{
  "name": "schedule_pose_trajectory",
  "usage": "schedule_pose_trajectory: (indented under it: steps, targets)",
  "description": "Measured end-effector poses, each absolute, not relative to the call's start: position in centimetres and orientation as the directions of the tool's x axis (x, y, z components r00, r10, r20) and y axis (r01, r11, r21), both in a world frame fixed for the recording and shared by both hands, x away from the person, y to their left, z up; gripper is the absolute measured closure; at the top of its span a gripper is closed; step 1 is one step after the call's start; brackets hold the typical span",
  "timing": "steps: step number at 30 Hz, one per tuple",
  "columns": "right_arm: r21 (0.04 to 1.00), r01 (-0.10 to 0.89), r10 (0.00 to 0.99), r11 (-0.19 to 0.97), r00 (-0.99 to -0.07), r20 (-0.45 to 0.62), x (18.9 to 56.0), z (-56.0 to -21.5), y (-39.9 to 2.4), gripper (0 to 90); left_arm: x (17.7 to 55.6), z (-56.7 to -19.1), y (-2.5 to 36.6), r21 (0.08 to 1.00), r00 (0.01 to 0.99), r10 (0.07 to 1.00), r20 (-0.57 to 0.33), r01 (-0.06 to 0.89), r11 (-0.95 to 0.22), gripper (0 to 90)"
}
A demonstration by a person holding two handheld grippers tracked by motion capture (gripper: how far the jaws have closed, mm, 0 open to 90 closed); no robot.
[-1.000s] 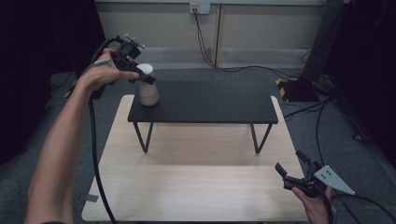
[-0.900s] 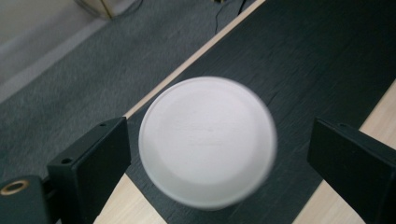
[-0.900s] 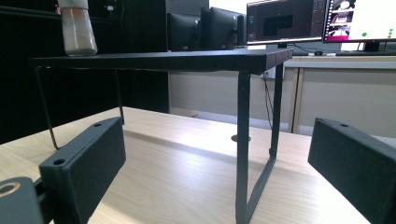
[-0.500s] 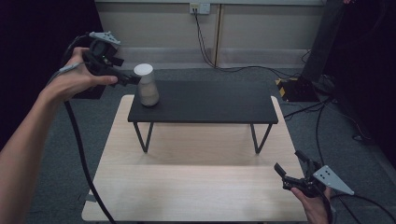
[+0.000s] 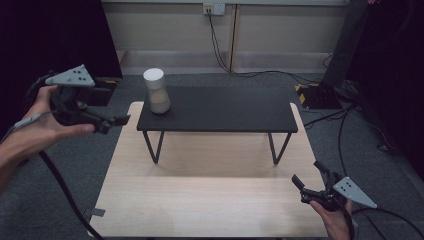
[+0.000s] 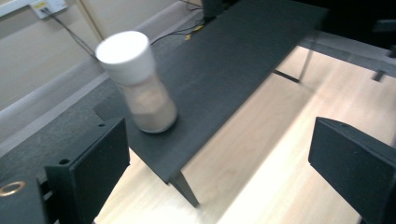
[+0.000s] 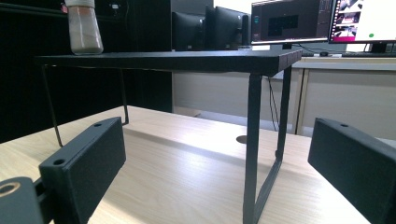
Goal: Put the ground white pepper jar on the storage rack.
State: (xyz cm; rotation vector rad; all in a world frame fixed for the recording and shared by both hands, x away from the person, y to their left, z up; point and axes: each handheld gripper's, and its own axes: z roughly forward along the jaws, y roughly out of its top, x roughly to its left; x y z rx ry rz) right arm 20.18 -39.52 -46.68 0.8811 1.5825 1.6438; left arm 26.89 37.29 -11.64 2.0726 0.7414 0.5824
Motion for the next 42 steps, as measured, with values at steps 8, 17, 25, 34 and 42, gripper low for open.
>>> schedule_pose_trajectory:
  steps: [8, 17, 25, 34, 42]
  targets:
    - [0.999, -0.016, 0.844, -0.028, -0.537, 0.015, 20.2, -46.7, -39.4, 3.3, 24.2, -13.7, 38.9, 0.85, 0.715, 0.687, 0.132, 0.275, -0.45, 4.6]
    - [1.0, -0.011, 0.84, -0.026, -0.542, 0.016, 20.4, -46.6, -39.2, 3.3, 23.6, -14.3, 39.4, 0.856, 0.717, 0.685, 0.132, 0.266, -0.444, 4.6]
    - [0.999, -0.012, 0.841, -0.032, -0.541, 0.02, 20.4, -46.7, -39.3, 3.3, 23.6, -14.5, 39.4, 0.86, 0.716, 0.685, 0.134, 0.26, -0.44, 4.6]
    - [0.999, -0.02, 0.841, -0.029, -0.541, 0.014, 20.3, -46.6, -39.2, 3.3, 23.4, -15.1, 39.9, 0.865, 0.709, 0.693, 0.128, 0.262, -0.428, 4.7]
    - [0.999, -0.018, 0.84, -0.029, -0.542, 0.014, 20.3, -46.6, -39.3, 3.3, 22.4, -16.7, 40.7, 0.894, 0.681, 0.721, 0.127, 0.237, -0.381, 4.6]
